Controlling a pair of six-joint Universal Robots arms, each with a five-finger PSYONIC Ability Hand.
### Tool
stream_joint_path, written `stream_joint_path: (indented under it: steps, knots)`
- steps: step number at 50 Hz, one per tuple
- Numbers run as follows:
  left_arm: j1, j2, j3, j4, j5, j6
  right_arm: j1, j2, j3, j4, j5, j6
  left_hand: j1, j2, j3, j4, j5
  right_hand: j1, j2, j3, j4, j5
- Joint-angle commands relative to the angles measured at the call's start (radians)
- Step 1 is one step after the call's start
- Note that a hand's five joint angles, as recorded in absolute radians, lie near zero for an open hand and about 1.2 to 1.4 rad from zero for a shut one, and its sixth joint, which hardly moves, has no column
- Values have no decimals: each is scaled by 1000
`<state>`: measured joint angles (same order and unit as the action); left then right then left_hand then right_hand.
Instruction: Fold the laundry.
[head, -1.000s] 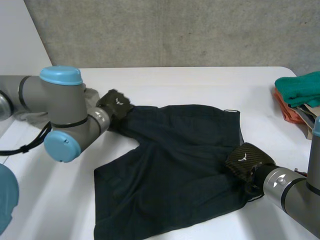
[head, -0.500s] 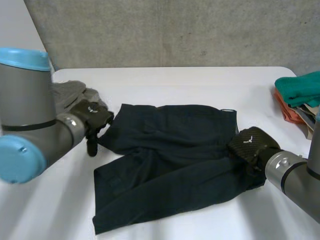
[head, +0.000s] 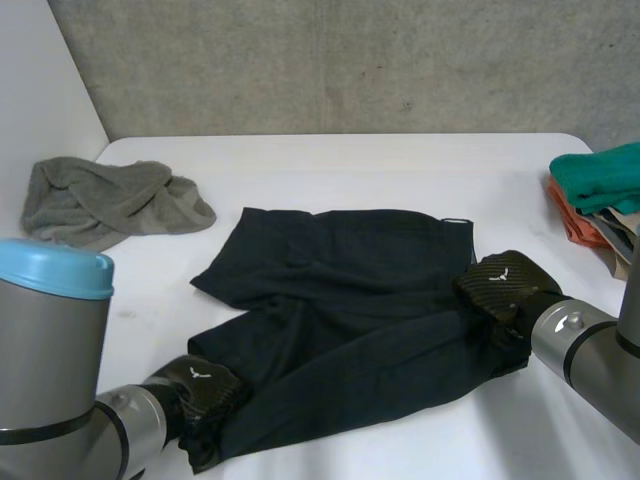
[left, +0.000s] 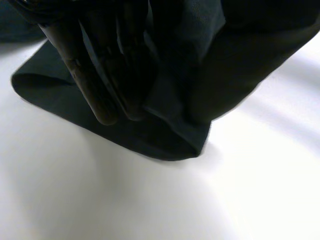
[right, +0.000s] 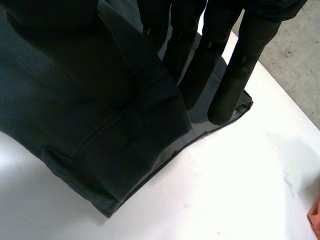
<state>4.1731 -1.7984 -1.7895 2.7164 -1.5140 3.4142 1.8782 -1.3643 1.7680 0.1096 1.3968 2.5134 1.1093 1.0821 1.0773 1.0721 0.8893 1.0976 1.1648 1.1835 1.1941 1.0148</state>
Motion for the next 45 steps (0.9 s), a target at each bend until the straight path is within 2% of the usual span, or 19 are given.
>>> stream_joint_path:
  steps: [1, 4, 6, 9, 12, 18, 24, 28, 32, 39, 43, 44, 45]
  knots:
    - [-33, -9, 7, -41, -28, -15, -7, -61, 47, 99, -10, -54, 287, 314, 319, 324, 332, 299, 231, 213, 202, 207]
    - [-41, -3, -4, -102, -29, 45, -17, -85, 91, 203, -19, -183, 287, 314, 319, 324, 332, 299, 231, 213, 202, 207]
    - [-54, -1, -5, -164, -34, 135, -48, -98, 136, 306, -15, -344, 287, 314, 319, 324, 332, 299, 231, 213, 202, 207]
    - [-57, -6, 15, -201, -51, 233, -86, -101, 150, 332, -35, -485, 287, 314, 319, 324, 332, 299, 231, 213, 202, 207]
    - [-51, -34, 85, -144, -86, 266, -68, -88, 108, 251, -53, -412, 287, 314, 319, 324, 332, 299, 231, 213, 202, 207]
    - [-44, -130, 272, 8, -155, 231, -41, 10, -16, 127, -45, -219, 287, 314, 319, 324, 332, 299, 231, 213, 202, 207]
    - [-38, -301, 557, 169, -196, 220, -25, 144, -169, -45, 26, -96, 287, 314, 319, 324, 332, 299, 231, 213, 202, 207]
    - [-25, -460, 769, 256, -216, 229, -16, 259, -273, -164, 103, -79, 287, 314, 319, 324, 332, 299, 231, 213, 202, 207]
    - [-15, -631, 982, 264, -229, 278, -8, 368, -381, -252, 162, -73, 287, 314, 319, 324, 332, 299, 231, 213, 202, 207]
    - [1, -837, 1252, 293, -227, 349, 12, 557, -531, -430, 174, -76, 287, 314, 319, 324, 332, 299, 231, 213, 202, 207]
    - [5, -874, 1299, 344, -210, 352, 25, 620, -587, -531, 192, -73, 287, 314, 319, 324, 332, 299, 231, 213, 202, 207]
    - [7, -875, 1297, 353, -207, 349, 27, 631, -594, -551, 195, -73, 267, 294, 299, 304, 312, 141, 74, 55, 45, 50]
    - [4, -874, 1294, 362, -204, 346, 28, 640, -601, -570, 200, -70, 110, 137, 142, 147, 155, -160, -227, -246, -256, -251]
